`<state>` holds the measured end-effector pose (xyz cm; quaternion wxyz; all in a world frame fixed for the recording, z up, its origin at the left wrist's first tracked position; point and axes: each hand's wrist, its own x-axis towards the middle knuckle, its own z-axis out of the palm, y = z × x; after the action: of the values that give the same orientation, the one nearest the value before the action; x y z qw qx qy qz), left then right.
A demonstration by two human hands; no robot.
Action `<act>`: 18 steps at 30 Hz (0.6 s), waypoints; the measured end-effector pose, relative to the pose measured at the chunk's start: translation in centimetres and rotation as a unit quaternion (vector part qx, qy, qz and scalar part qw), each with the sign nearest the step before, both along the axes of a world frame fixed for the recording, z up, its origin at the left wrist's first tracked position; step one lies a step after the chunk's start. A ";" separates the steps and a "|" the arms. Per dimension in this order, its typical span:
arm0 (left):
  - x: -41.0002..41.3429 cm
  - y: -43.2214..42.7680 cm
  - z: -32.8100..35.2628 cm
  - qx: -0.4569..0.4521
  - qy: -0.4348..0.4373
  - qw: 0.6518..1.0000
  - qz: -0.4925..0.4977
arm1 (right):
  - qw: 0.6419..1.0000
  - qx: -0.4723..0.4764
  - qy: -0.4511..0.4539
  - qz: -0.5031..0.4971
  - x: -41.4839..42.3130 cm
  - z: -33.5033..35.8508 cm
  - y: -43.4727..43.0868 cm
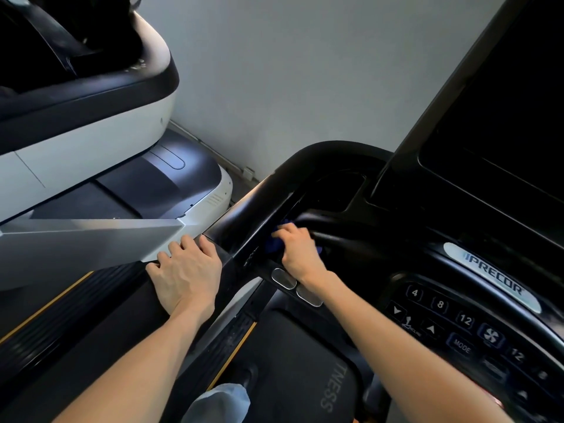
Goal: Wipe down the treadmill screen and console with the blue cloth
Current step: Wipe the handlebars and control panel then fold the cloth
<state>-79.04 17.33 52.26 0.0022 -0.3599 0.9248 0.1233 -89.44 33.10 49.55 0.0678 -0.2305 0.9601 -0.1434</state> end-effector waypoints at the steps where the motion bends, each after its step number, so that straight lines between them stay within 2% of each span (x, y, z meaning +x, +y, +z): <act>1: 0.0 0.0 0.0 0.002 -0.001 1.000 0.000 | 0.999 0.016 -0.032 0.000 0.9 0.2 -0.4; 5: 0.1 0.1 0.0 0.002 0.007 1.000 0.003 | 0.996 0.032 -0.073 0.029 2.2 1.9 -0.9; 8: 0.1 0.1 0.1 0.000 0.018 1.000 0.010 | 0.998 0.048 -0.008 0.044 3.6 2.7 -2.0; 10: 0.0 0.1 0.1 -0.003 0.018 1.000 0.006 | 0.998 0.044 0.042 0.014 5.2 1.6 -2.4; 13: 0.0 0.0 0.1 -0.005 0.019 1.000 0.004 | 0.998 -0.002 0.045 -0.039 7.5 -0.6 -1.8; 16: 0.0 0.0 -0.2 -0.004 0.021 1.000 0.003 | 0.990 -0.021 0.131 -0.045 9.2 -1.4 1.5; 18: -0.1 -0.1 -0.4 -0.011 0.030 0.999 0.003 | 0.983 -0.027 0.159 -0.085 10.6 -1.3 4.8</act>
<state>-79.10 17.21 51.87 -0.0296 -0.3592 0.9245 0.1241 -78.86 37.89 48.27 -0.1044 -0.1699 0.9705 -0.1355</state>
